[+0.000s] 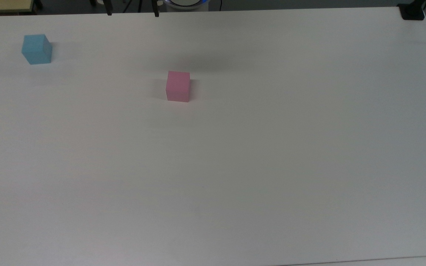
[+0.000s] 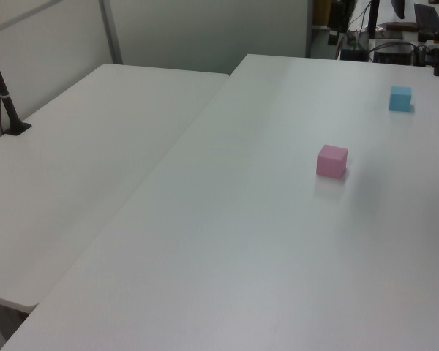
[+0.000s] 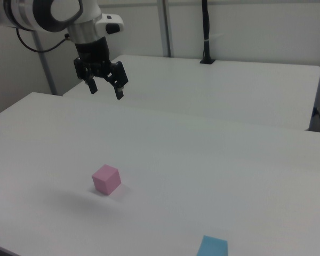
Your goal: Put blue cube on pink cube
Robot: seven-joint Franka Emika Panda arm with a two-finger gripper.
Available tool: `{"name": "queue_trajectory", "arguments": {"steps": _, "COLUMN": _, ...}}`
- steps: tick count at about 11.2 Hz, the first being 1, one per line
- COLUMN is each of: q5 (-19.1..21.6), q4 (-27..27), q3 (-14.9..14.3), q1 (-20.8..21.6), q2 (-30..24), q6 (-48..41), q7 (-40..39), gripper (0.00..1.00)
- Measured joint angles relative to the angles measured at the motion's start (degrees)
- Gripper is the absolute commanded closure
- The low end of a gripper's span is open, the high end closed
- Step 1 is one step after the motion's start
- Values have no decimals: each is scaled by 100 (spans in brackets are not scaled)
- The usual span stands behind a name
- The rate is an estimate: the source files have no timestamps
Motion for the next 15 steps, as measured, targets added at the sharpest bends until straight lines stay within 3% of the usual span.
{"name": "queue_trajectory", "arguments": {"steps": 10, "q5": -28, "q4": 1, "q3": -7, "q1": -20, "q2": -5, "q6": -355, "q7": -30, "gripper": 0}}
{"name": "queue_trajectory", "arguments": {"steps": 14, "q5": -652, "q4": -137, "q3": -91, "q1": -247, "q2": -4, "q6": -741, "q7": -273, "gripper": 0}}
{"name": "queue_trajectory", "arguments": {"steps": 15, "q5": -810, "q4": -211, "q3": -223, "q1": -346, "q2": -3, "q6": -741, "q7": -463, "gripper": 0}}
